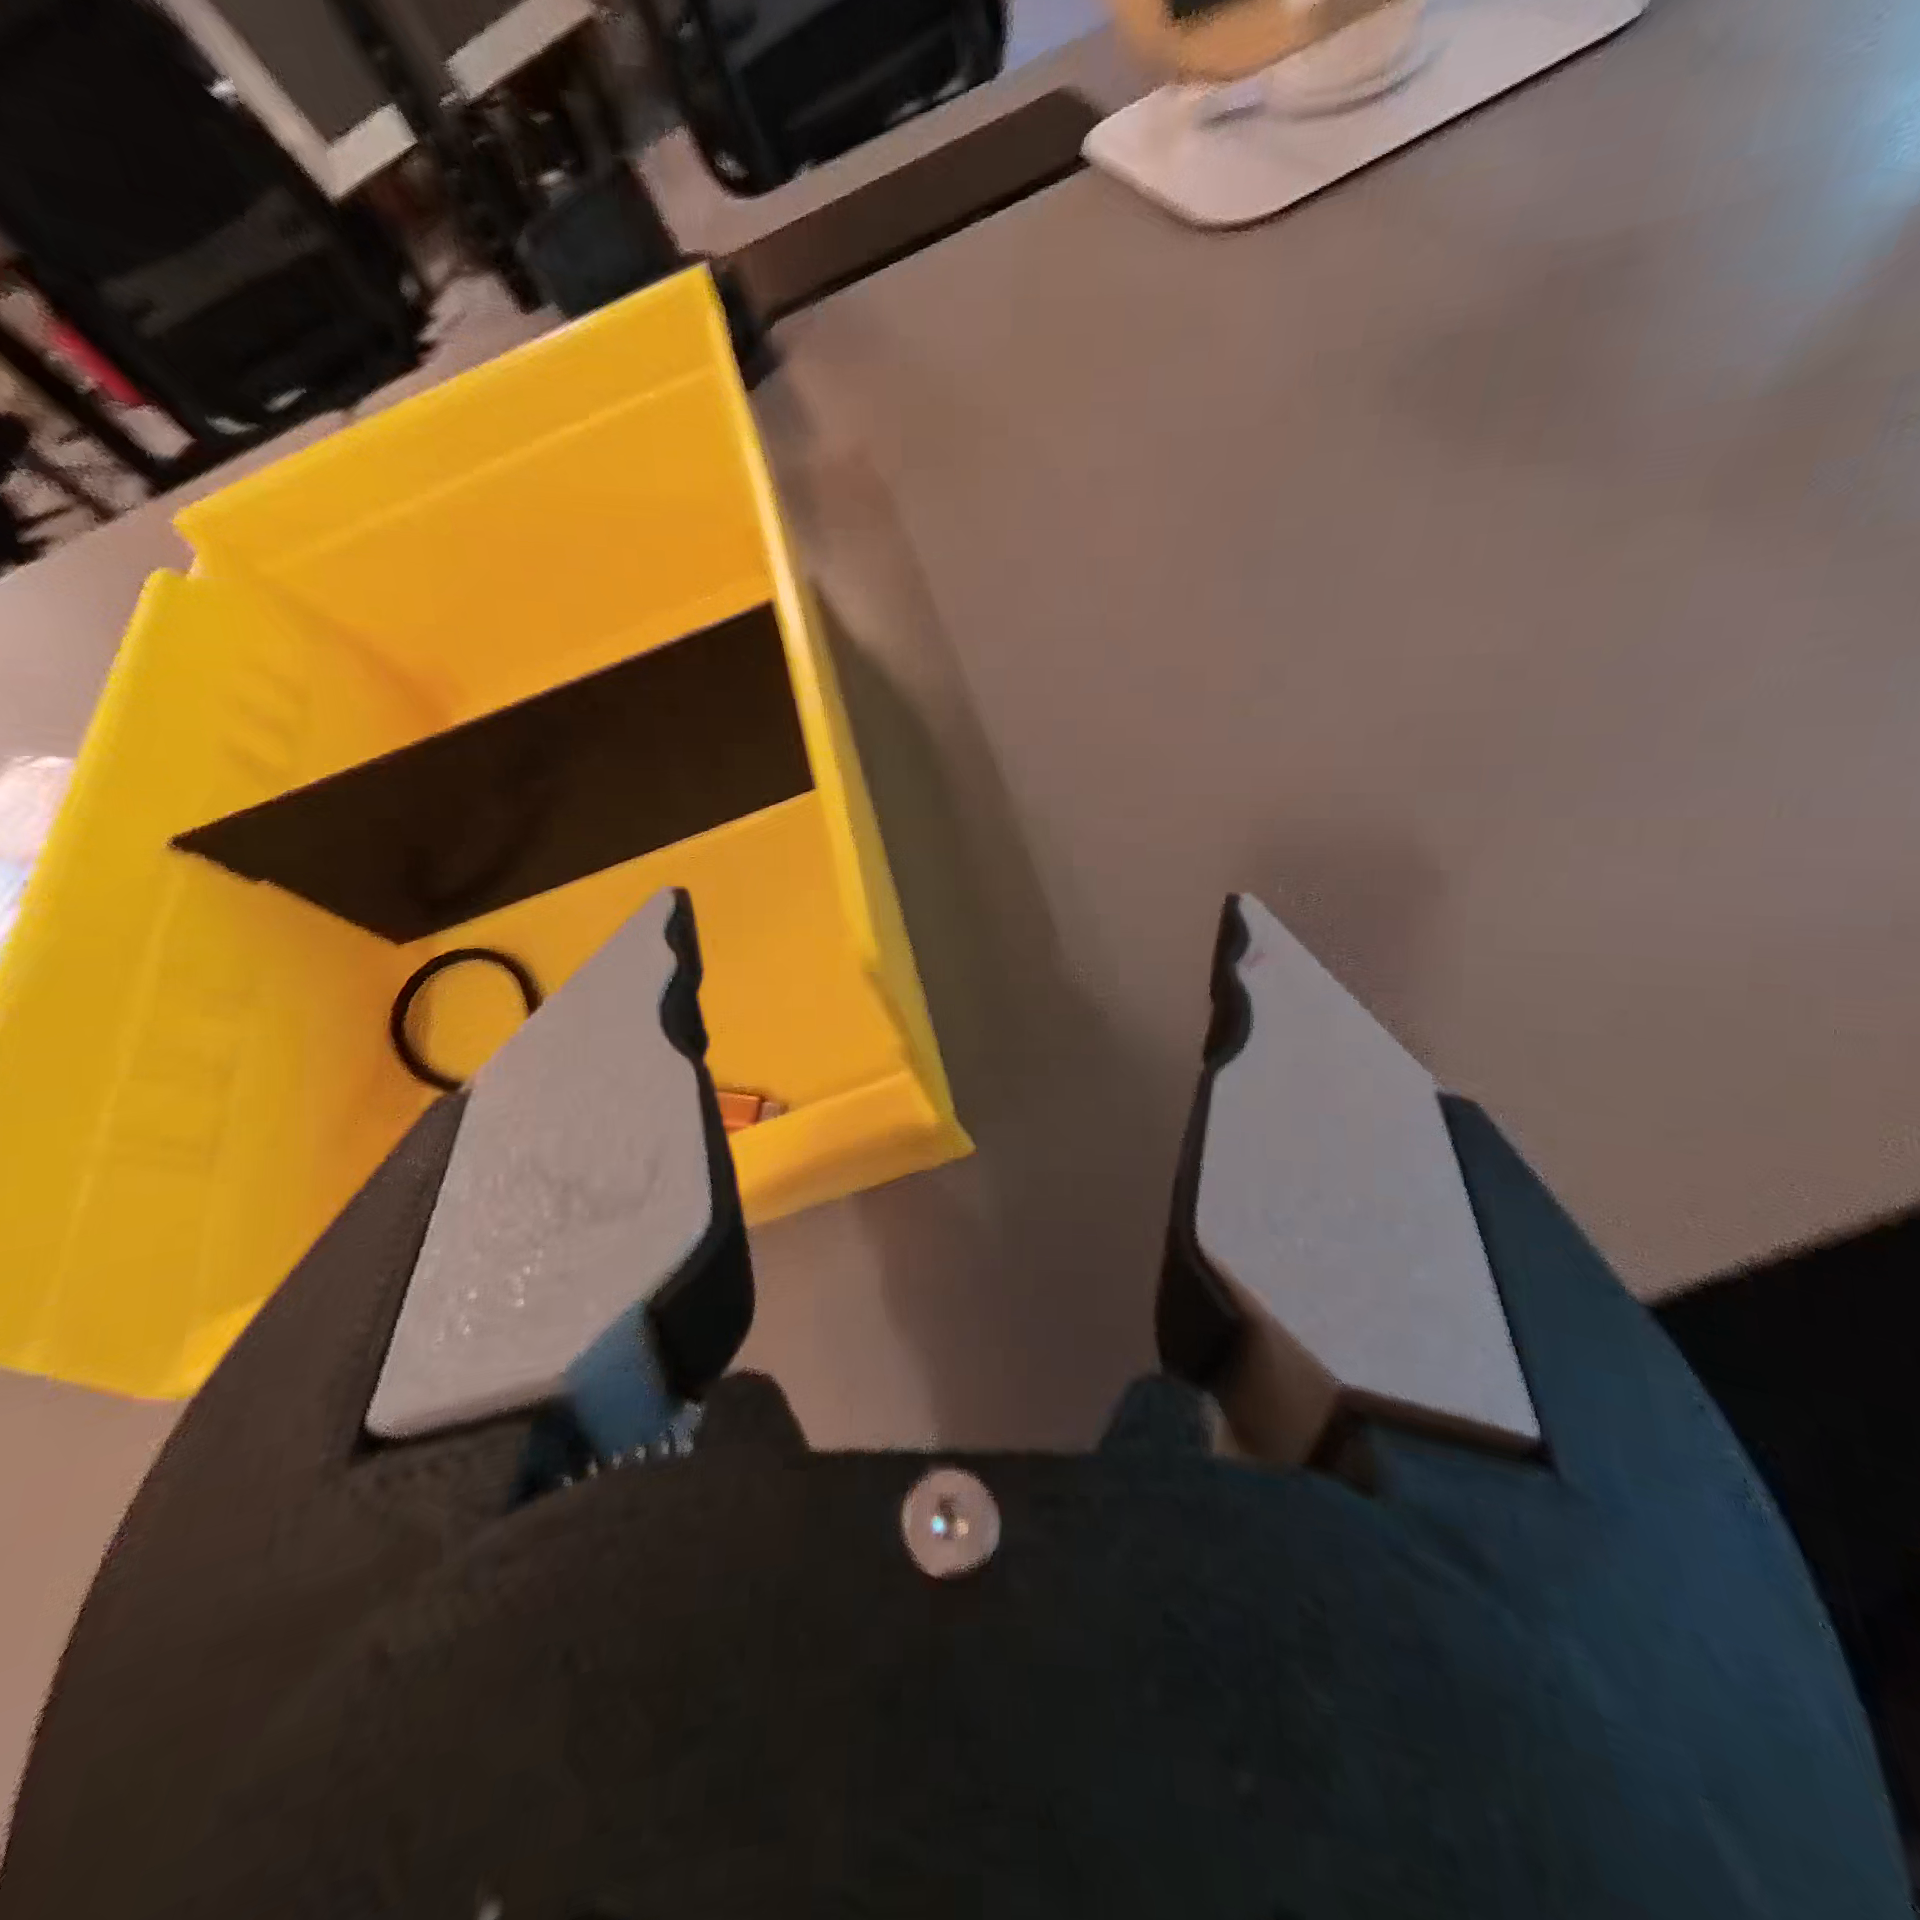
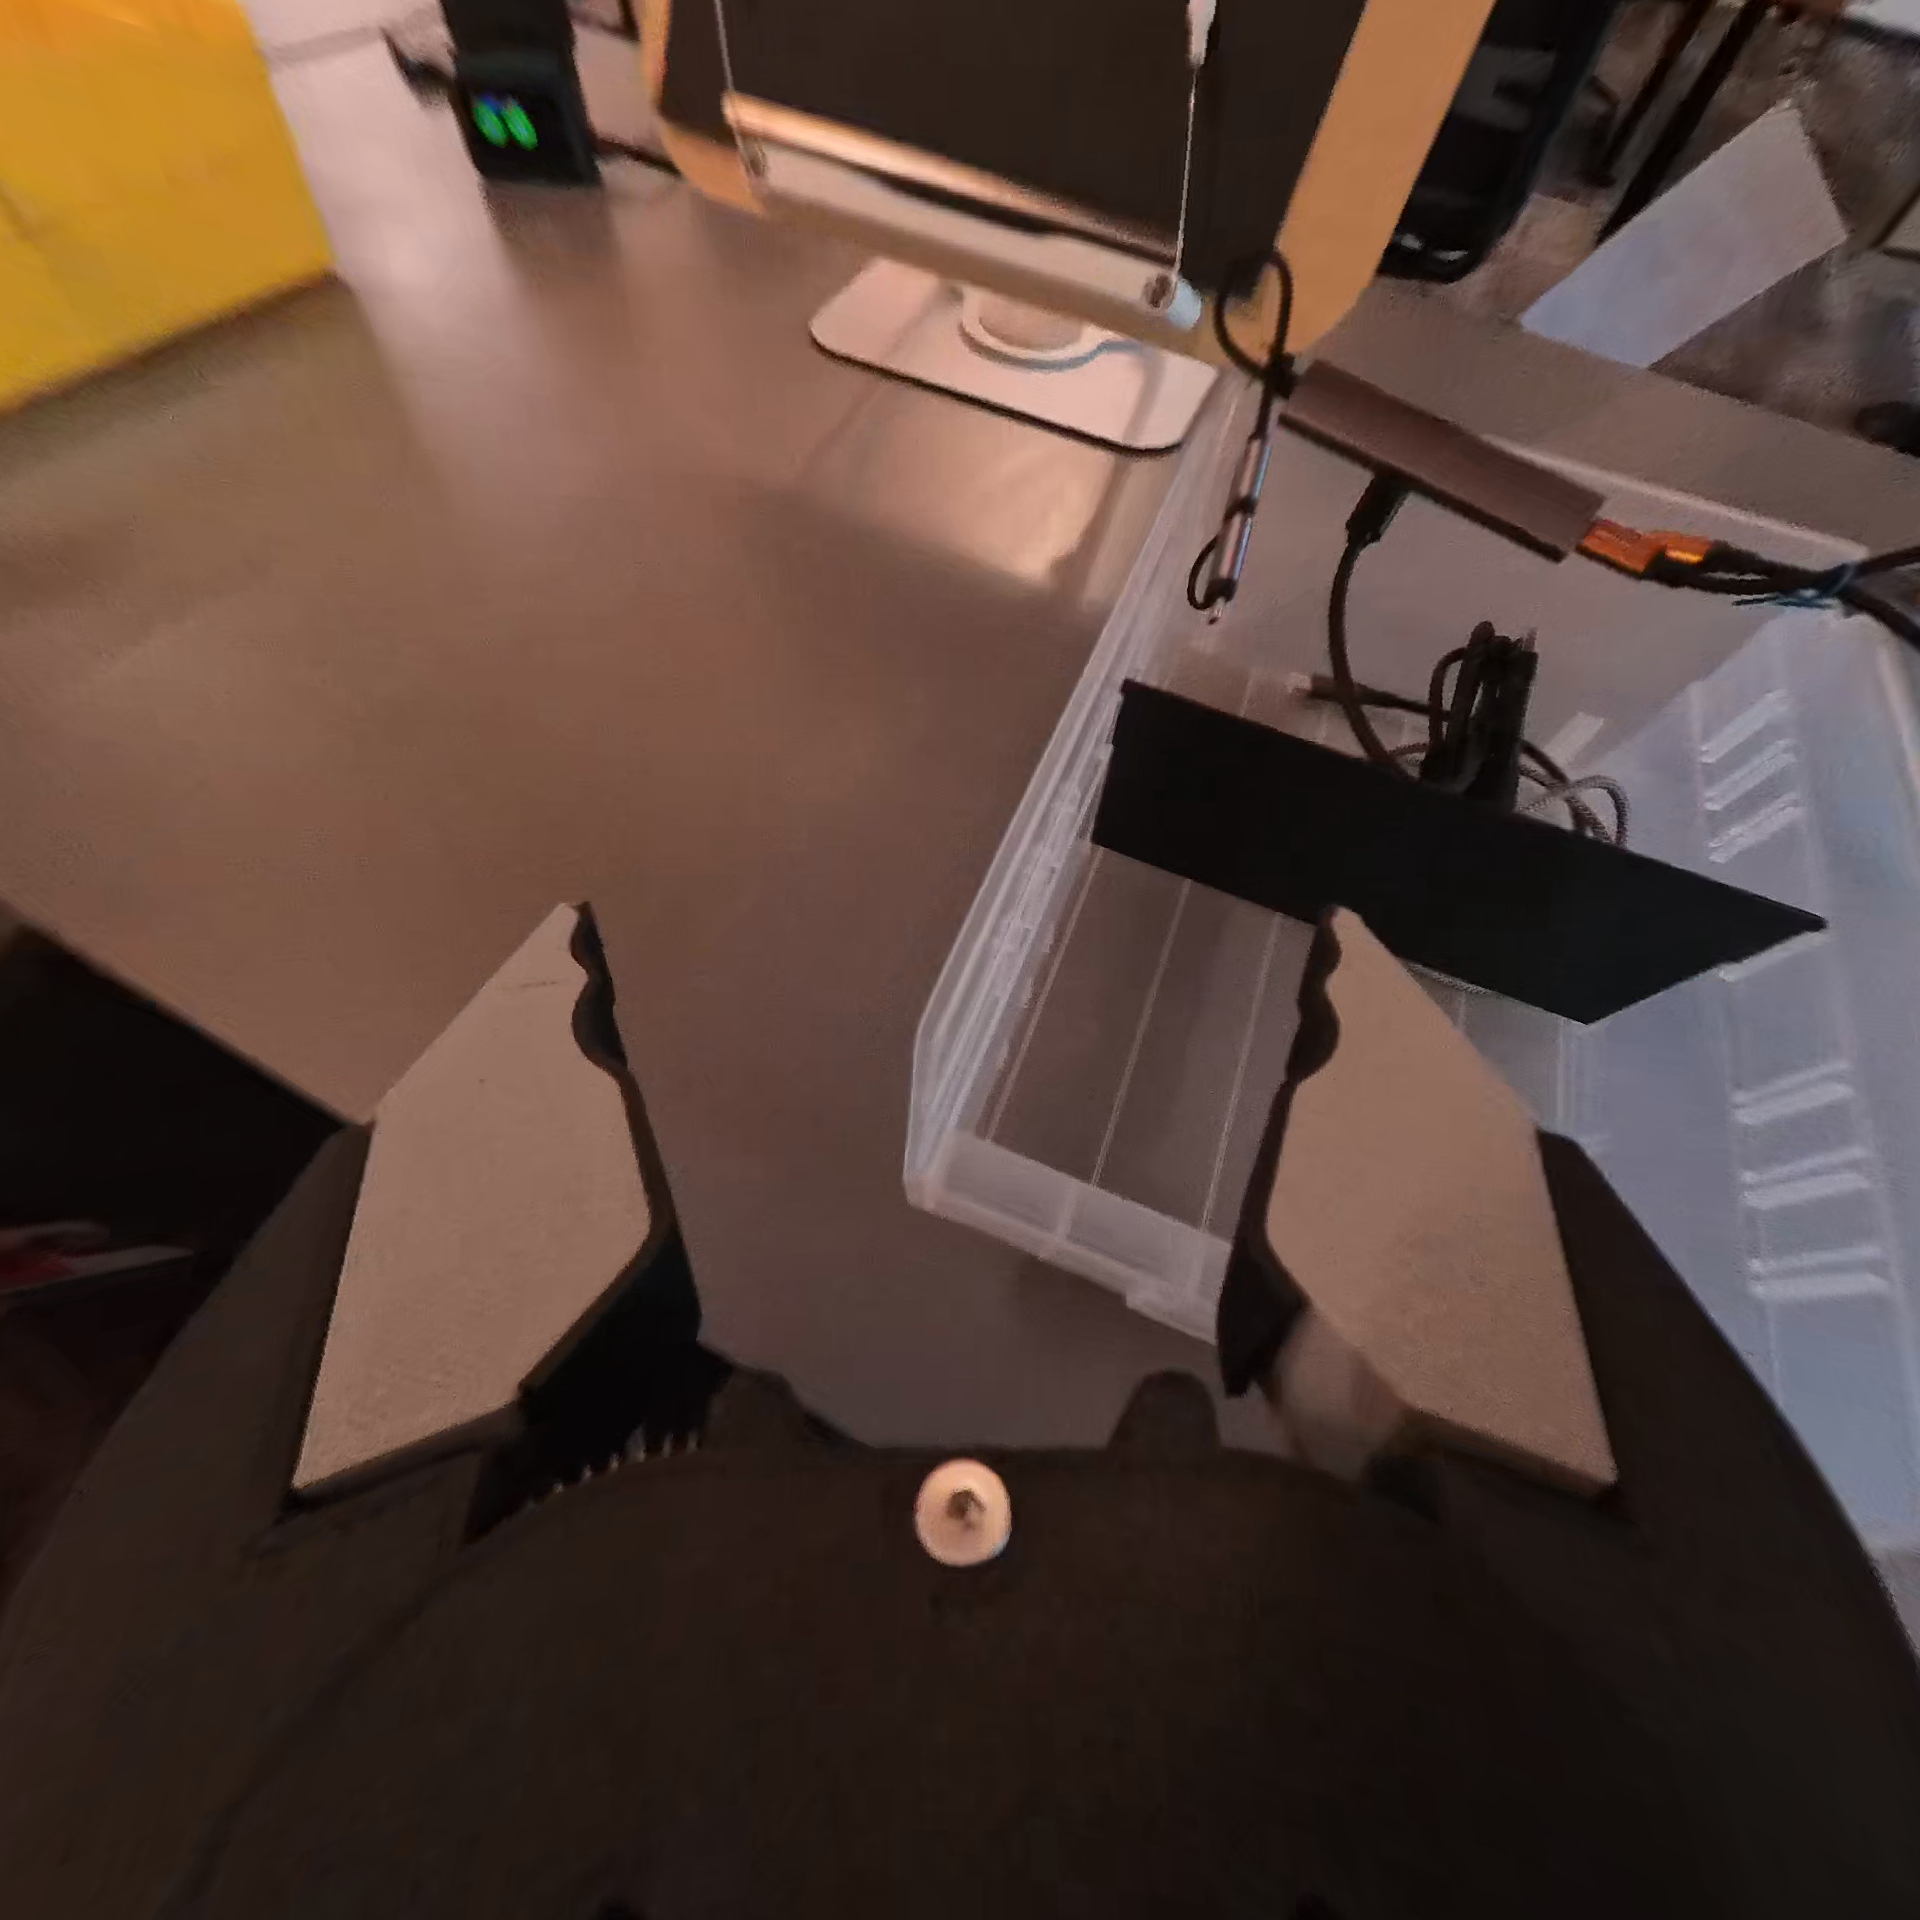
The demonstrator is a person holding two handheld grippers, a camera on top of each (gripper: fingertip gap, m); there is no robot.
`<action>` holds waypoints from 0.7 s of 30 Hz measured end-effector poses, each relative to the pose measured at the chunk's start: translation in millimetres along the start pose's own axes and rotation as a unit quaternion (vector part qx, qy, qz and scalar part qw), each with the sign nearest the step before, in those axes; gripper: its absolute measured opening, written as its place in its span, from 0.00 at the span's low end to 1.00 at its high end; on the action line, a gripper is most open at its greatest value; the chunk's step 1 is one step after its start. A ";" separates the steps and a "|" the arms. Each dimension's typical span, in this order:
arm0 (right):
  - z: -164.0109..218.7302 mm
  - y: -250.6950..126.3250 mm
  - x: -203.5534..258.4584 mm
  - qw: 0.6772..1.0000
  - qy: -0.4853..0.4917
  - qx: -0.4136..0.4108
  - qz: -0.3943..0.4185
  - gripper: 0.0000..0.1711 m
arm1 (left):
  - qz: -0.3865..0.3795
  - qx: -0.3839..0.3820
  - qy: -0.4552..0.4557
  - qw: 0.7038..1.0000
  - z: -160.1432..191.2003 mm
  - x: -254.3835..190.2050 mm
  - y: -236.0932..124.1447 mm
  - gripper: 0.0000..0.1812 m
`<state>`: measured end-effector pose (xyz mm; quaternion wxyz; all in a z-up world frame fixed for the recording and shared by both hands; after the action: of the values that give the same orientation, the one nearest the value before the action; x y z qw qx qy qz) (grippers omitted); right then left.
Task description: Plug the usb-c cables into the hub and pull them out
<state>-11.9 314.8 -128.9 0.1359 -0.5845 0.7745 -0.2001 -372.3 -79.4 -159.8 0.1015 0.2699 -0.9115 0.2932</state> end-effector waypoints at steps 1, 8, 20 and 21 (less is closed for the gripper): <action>6.2 12.9 0.9 1.000 -0.013 0.011 0.020 0.74 | -0.022 0.004 0.001 1.000 4.5 2.6 7.6 0.39; 38.4 81.8 -1.4 0.979 -0.072 0.131 0.139 0.09 | -0.057 0.027 0.002 0.998 20.3 18.7 34.2 0.02; -15.0 187.3 241.5 0.997 0.014 0.069 -0.024 0.37 | -0.085 -0.149 0.001 0.985 -87.7 28.1 -38.2 0.03; -22.0 196.5 277.6 0.996 0.026 0.057 -0.062 0.40 | -0.087 -0.161 0.001 0.983 -97.3 28.2 -45.1 0.03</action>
<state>-266.5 98.1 -195.1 0.1358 -0.6170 0.7278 -0.2669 -368.4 -65.0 -49.9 0.1696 0.3276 -0.9200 0.1326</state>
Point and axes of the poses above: each gripper's, where its closed fingertips meet, y out along the fingers, z out of its underside, x = y × z across the jaws, the point moved 5 cm from there along -y, back along the fingers, and after that the axes turned 6 degrees about y, right-handed, at the moved point
